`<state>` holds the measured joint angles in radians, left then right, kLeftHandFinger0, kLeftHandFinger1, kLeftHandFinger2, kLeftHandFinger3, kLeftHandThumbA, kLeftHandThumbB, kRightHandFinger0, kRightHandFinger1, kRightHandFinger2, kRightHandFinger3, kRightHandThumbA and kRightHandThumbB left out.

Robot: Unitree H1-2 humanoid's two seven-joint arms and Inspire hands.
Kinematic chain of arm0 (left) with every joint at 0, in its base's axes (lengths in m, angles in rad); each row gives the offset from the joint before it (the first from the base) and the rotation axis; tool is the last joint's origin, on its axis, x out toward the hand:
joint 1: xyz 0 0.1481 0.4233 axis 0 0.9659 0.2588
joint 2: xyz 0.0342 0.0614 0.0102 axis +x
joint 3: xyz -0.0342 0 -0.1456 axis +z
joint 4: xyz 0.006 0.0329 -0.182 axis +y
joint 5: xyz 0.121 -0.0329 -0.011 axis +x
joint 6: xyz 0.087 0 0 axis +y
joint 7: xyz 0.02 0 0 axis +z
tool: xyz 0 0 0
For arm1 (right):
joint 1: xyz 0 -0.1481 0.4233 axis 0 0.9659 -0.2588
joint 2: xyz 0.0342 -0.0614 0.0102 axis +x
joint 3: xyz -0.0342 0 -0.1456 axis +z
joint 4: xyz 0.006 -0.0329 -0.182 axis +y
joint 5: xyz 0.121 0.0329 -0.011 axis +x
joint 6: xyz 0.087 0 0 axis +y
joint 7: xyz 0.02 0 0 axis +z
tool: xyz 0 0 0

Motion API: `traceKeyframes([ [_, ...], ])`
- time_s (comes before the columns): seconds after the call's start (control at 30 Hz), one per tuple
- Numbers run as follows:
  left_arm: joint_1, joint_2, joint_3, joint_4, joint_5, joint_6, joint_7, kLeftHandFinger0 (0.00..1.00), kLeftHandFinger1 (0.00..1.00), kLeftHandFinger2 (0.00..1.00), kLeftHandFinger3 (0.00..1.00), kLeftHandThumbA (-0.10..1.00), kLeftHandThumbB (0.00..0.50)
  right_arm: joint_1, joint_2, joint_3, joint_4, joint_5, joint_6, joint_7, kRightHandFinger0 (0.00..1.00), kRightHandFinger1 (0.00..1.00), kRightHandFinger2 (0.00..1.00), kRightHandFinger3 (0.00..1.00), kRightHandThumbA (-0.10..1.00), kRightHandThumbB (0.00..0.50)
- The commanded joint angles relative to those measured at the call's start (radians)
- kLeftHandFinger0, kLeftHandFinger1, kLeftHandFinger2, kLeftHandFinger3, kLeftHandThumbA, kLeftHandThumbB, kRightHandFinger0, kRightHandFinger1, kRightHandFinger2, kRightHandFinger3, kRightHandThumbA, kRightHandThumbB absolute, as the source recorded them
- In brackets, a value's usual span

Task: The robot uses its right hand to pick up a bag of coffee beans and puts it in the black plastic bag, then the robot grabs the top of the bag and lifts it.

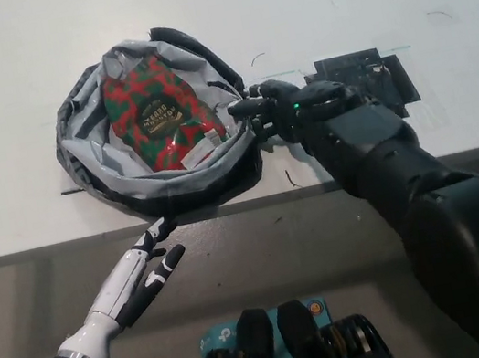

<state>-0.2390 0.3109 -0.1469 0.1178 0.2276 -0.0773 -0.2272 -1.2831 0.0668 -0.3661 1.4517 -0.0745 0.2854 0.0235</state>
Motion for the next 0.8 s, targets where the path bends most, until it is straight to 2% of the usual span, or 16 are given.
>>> traceKeyframes([
  [0.0, -0.03, 0.013, 0.009, -0.041, -0.014, -0.019, -0.006, 0.94, 1.0, 1.0, 1.0, 1.0, 0.141, -0.15, -0.03, -0.455, -0.031, 0.54, -0.064, -0.056, 0.0, 0.0, 0.42, 0.74, -0.1, 0.146],
  [0.07, -0.029, 0.011, 0.01, -0.041, -0.019, -0.024, -0.006, 0.94, 1.0, 1.0, 1.0, 1.0, 0.125, -0.161, -0.029, -0.494, -0.033, 0.551, -0.065, -0.059, 0.0, 0.0, 0.44, 0.89, -0.1, 0.14],
  [0.13, -0.029, 0.012, 0.01, -0.042, -0.017, -0.023, -0.006, 0.95, 1.0, 1.0, 1.0, 1.0, 0.111, -0.165, -0.028, -0.516, -0.034, 0.548, -0.07, -0.053, 0.0, 0.0, 0.48, 0.83, -0.1, 0.14],
  [0.2, -0.03, 0.014, 0.009, -0.038, -0.016, -0.027, -0.006, 0.94, 1.0, 1.0, 1.0, 1.0, 0.112, -0.179, -0.028, -0.548, -0.036, 0.554, -0.071, -0.044, 0.0, 0.02, 0.58, 0.96, -0.1, 0.149],
  [0.23, -0.031, 0.015, 0.009, -0.037, -0.014, -0.027, -0.006, 0.94, 1.0, 1.0, 1.0, 1.0, 0.113, -0.185, -0.028, -0.561, -0.037, 0.554, -0.071, -0.041, 0.0, 0.03, 0.6, 0.95, -0.1, 0.149],
  [0.3, -0.032, 0.015, 0.009, -0.033, -0.015, -0.028, -0.007, 0.95, 1.0, 1.0, 1.0, 1.0, 0.12, -0.203, -0.031, -0.583, -0.04, 0.552, -0.063, -0.038, 0.0, 0.04, 0.6, 0.91, -0.1, 0.159],
  [0.43, -0.03, 0.012, 0.01, -0.036, -0.018, -0.02, -0.007, 0.96, 1.0, 1.0, 1.0, 1.0, 0.134, -0.235, -0.036, -0.604, -0.049, 0.542, -0.059, -0.025, 0.0, 0.0, 0.51, 0.62, -0.1, 0.121],
  [0.47, -0.029, 0.013, 0.009, -0.037, -0.015, -0.022, -0.006, 0.95, 1.0, 1.0, 1.0, 1.0, 0.13, -0.245, -0.037, -0.617, -0.051, 0.549, -0.052, -0.022, 0.0, 0.0, 0.51, 0.67, -0.1, 0.125],
  [0.5, -0.028, 0.014, 0.008, -0.033, -0.011, -0.029, -0.003, 0.94, 1.0, 1.0, 1.0, 1.0, 0.137, -0.253, -0.039, -0.628, -0.053, 0.555, -0.046, -0.019, 0.0, 0.0, 0.51, 0.59, -0.1, 0.119],
  [0.57, -0.029, 0.014, 0.007, -0.031, -0.008, -0.031, -0.002, 0.94, 1.0, 1.0, 1.0, 1.0, 0.138, -0.266, -0.041, -0.639, -0.056, 0.557, -0.043, -0.017, 0.0, 0.0, 0.51, 0.58, -0.1, 0.117],
  [0.6, -0.029, 0.013, 0.007, -0.027, -0.009, -0.04, 0.0, 0.92, 1.0, 1.0, 1.0, 1.0, 0.136, -0.274, -0.041, -0.64, -0.06, 0.555, -0.048, -0.012, 0.0, 0.0, 0.52, 0.6, -0.1, 0.11],
  [0.63, -0.028, 0.013, 0.007, -0.031, -0.007, -0.037, 0.0, 0.92, 1.0, 1.0, 1.0, 1.0, 0.139, -0.281, -0.042, -0.643, -0.062, 0.556, -0.049, -0.013, 0.0, 0.0, 0.53, 0.77, -0.1, 0.112],
  [0.67, -0.028, 0.014, 0.007, -0.031, -0.007, -0.036, 0.0, 0.92, 1.0, 1.0, 1.0, 1.0, 0.15, -0.292, -0.044, -0.646, -0.065, 0.558, -0.047, -0.015, 0.0, 0.0, 0.54, 0.87, -0.1, 0.112],
  [0.7, -0.029, 0.015, 0.008, -0.032, -0.008, -0.035, -0.001, 0.92, 1.0, 1.0, 1.0, 1.0, 0.153, -0.297, -0.044, -0.647, -0.065, 0.559, -0.046, -0.015, 0.0, 0.0, 0.54, 0.9, -0.1, 0.112],
  [0.73, -0.03, 0.016, 0.008, -0.031, -0.007, -0.037, 0.0, 0.92, 1.0, 1.0, 1.0, 1.0, 0.153, -0.316, -0.048, -0.64, -0.071, 0.555, -0.046, -0.013, 0.0, 0.01, 0.55, 0.51, -0.1, 0.117],
  [0.77, -0.031, 0.015, 0.008, -0.03, -0.007, -0.038, 0.0, 0.92, 1.0, 1.0, 1.0, 1.0, 0.147, -0.325, -0.05, -0.635, -0.074, 0.554, -0.046, -0.015, 0.0, 0.01, 0.56, 0.43, -0.1, 0.117],
])
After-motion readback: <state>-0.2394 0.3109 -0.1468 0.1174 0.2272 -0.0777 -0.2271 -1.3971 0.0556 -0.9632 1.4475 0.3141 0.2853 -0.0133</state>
